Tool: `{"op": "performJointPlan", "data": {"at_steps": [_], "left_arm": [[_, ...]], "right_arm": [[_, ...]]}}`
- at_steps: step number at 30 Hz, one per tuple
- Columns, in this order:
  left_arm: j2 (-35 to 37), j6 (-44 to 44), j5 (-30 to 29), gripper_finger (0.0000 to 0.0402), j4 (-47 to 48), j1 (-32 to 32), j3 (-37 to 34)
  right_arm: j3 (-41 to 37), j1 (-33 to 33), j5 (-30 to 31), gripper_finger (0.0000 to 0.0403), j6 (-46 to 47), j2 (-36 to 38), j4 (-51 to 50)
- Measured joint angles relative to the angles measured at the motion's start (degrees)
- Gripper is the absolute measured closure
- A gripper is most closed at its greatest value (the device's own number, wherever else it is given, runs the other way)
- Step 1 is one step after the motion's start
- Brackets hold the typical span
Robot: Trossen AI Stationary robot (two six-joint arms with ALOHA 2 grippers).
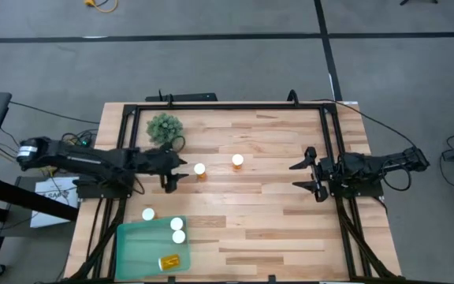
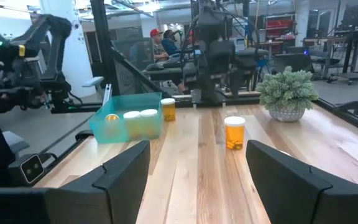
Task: Pick and place pill bottles into a basket
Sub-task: Put the middle yellow pill bottle into the green bin
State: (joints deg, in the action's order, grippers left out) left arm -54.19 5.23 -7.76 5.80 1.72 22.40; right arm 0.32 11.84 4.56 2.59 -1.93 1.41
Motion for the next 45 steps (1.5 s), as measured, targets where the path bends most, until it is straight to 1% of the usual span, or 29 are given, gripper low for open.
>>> {"op": "performJointPlan", "data": {"at_steps": [5,10,14,17,26,34,39,42,45], "left_arm": [[-7.47,0.00,-0.11,0.0146,-0.09,0.00,1.93],[-11.16,0.79,-0.55,0.0111,-1.04,0.00,2.20],[-13.85,0.82,-2.37,0.0099,-4.83,0.00,2.22],[-16.41,0.16,-3.51,0.0097,-7.04,0.00,2.22],[-22.89,-0.41,-3.23,0.0097,-14.78,0.04,2.22],[-25.55,-0.50,-3.20,0.0097,-20.34,0.24,2.22],[-25.69,-0.50,-3.49,0.0097,-20.39,0.24,2.22],[-25.69,-0.48,-3.53,0.0107,-20.40,0.27,2.22],[-25.69,-0.48,-3.55,0.0129,-20.48,0.26,2.22]], "right_arm": [[0.00,0.00,0.00,0.0143,0.00,0.00,0.00],[0.00,0.00,0.00,0.0143,0.00,0.01,0.00],[0.00,0.00,0.00,0.0143,0.00,0.00,0.00],[0.00,0.00,0.00,0.0143,0.00,0.00,0.00],[0.00,0.00,0.00,0.0143,0.00,0.00,0.00],[0.00,0.00,0.00,0.0143,0.00,0.02,0.00],[0.00,0.00,0.00,0.0143,0.00,0.02,0.00],[0.00,0.00,0.00,0.0143,0.00,0.00,0.00],[0.00,0.01,0.00,0.0143,0.00,0.00,0.00]]}}
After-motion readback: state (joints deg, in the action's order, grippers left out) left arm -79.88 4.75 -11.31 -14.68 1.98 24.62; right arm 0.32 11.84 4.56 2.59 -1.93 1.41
